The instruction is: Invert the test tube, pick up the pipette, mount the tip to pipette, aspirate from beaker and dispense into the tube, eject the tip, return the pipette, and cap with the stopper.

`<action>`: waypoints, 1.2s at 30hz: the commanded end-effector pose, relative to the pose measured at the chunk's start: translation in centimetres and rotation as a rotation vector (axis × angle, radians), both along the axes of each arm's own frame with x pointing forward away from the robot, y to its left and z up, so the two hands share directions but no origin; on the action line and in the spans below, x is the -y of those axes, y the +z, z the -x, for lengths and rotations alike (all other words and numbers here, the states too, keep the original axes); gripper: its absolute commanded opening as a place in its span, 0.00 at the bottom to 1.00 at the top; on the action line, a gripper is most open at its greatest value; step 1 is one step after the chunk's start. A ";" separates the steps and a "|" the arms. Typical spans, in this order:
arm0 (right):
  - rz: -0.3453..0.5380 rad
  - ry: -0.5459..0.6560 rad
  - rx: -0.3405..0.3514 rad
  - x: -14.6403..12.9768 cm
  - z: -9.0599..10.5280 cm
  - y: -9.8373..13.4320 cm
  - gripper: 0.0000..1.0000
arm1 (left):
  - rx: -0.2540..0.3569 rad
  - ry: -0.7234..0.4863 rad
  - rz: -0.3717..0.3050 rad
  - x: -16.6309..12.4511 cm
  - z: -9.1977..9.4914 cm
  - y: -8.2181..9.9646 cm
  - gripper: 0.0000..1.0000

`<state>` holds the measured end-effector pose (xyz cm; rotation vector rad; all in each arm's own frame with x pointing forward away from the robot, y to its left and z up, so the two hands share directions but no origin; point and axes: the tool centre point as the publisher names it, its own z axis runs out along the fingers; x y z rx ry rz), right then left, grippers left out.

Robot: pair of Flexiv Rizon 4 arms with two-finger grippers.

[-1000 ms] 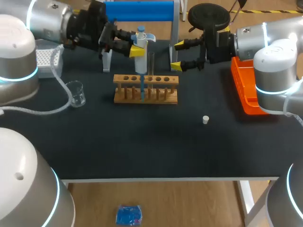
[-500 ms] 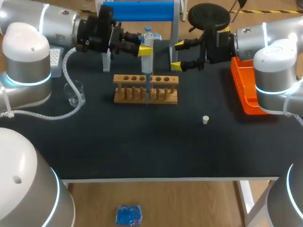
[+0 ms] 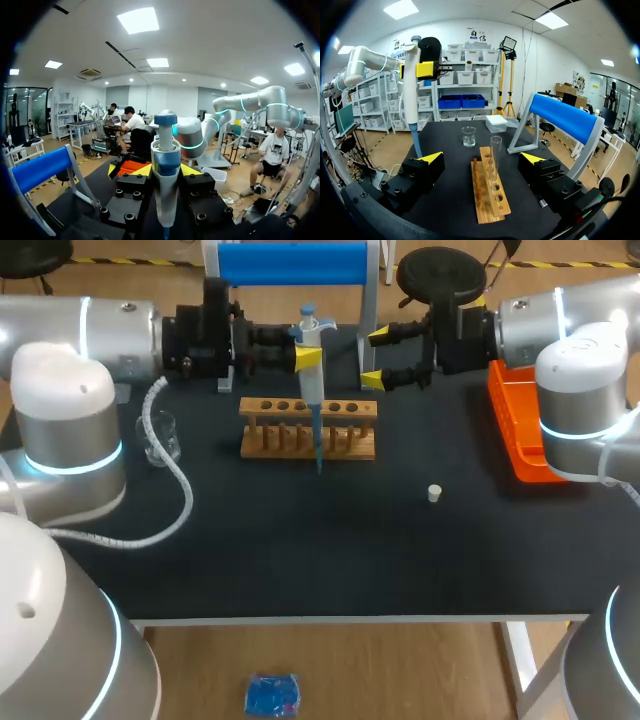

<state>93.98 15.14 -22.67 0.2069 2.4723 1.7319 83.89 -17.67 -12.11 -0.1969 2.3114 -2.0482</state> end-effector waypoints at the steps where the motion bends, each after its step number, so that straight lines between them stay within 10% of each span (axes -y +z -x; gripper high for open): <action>1: -0.001 -0.001 0.001 0.0 0.0 0.0 1.00 | -0.007 0.073 -0.057 0.9 0.5 -0.2 0.00; 36: -0.001 -0.001 0.001 0.0 0.0 0.0 1.00 | -0.008 0.034 -0.070 1.1 -0.3 -0.4 0.00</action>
